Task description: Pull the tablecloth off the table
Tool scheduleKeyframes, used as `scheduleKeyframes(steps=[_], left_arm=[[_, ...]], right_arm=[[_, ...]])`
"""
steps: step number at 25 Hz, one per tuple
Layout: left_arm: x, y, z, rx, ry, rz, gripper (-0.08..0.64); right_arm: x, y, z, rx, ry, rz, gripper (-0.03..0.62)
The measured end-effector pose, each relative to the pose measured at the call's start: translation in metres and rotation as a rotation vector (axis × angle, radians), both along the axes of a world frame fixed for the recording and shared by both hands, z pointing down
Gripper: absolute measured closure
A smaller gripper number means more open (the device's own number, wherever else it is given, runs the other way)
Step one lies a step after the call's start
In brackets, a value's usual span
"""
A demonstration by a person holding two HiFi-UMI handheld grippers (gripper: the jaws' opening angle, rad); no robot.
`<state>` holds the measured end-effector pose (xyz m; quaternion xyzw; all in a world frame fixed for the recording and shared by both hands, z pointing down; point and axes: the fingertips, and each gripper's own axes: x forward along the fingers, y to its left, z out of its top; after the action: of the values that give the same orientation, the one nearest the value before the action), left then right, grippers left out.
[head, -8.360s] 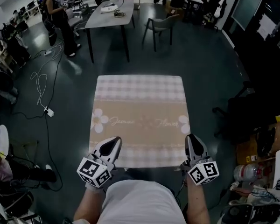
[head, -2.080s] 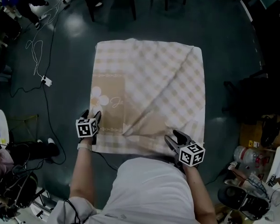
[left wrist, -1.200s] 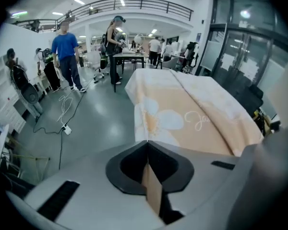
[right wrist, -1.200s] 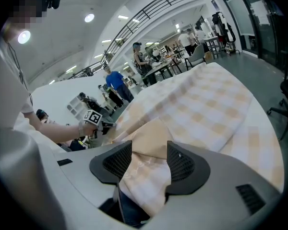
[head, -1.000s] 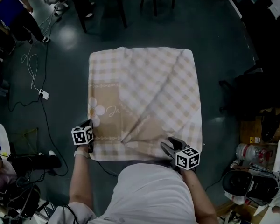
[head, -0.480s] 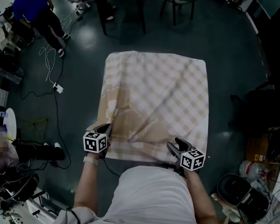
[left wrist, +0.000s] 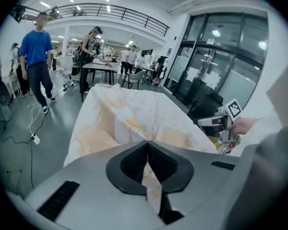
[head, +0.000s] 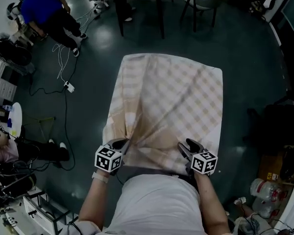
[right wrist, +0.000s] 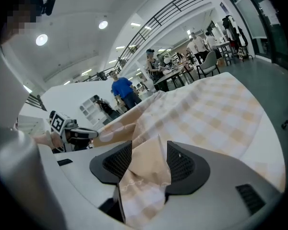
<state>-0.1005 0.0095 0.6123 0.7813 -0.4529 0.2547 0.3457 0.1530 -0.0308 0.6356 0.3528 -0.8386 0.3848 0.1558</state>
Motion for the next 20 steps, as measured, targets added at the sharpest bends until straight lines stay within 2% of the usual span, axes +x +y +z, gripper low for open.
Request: scheduleKeyframes(steps=[5, 10, 13, 16, 20], left_arm=[[0.036, 0.033, -0.004, -0.039, 0.043, 0.109, 0.548], [0.06, 0.076, 0.001, -0.139, 0.068, 0.251, 0.548], [0.073, 0.105, 0.005, -0.21, 0.082, 0.33, 0.548], [0.082, 0.124, 0.005, -0.255, 0.127, 0.343, 0.548], [0.088, 0.135, 0.002, -0.27, 0.189, 0.317, 0.548]], right_arm=[[0.025, -0.024, 0.0, 0.027, 0.029, 0.012, 0.391], [0.064, -0.073, -0.001, 0.08, 0.111, 0.046, 0.39], [0.095, -0.107, 0.009, 0.096, 0.193, 0.074, 0.375], [0.126, -0.141, 0.026, 0.089, 0.283, 0.1, 0.358], [0.155, -0.176, 0.05, 0.066, 0.381, 0.11, 0.344]])
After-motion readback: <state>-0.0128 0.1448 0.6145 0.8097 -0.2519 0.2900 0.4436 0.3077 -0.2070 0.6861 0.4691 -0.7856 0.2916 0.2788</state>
